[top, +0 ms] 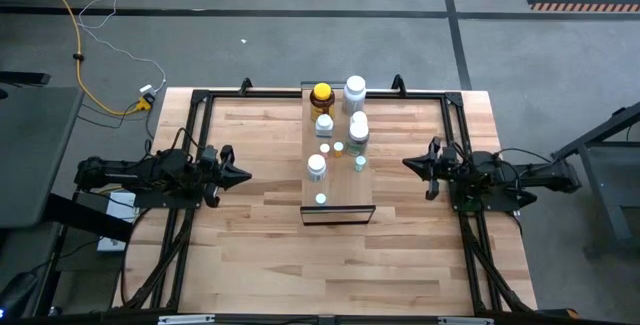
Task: Pick and place medicine bottles onto shelf by color
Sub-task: Return to Home Position
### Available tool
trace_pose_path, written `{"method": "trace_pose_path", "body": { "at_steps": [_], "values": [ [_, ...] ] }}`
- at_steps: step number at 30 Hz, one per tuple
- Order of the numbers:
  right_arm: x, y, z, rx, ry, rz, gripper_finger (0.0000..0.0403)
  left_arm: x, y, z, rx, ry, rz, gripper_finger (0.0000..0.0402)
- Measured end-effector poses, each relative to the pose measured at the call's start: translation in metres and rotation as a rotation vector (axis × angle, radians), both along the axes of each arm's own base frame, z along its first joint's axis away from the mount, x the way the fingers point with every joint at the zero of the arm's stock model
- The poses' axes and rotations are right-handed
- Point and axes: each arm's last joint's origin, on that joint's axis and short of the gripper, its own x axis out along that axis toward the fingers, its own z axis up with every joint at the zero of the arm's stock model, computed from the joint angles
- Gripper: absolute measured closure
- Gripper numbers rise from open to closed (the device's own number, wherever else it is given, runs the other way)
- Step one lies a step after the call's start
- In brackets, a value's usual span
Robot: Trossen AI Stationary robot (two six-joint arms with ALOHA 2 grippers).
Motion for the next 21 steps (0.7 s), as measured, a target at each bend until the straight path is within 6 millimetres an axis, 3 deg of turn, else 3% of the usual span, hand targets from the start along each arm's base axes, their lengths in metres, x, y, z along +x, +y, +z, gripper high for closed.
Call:
{"method": "trace_pose_path", "body": {
  "at_steps": [21],
  "values": [
    [0.0001,0.0003,-0.0002,0.205,-0.039,0.02,0.0403,0.0,-0.0001,0.0,0.0,0.0,-0.001,0.0401]
  ]
}}
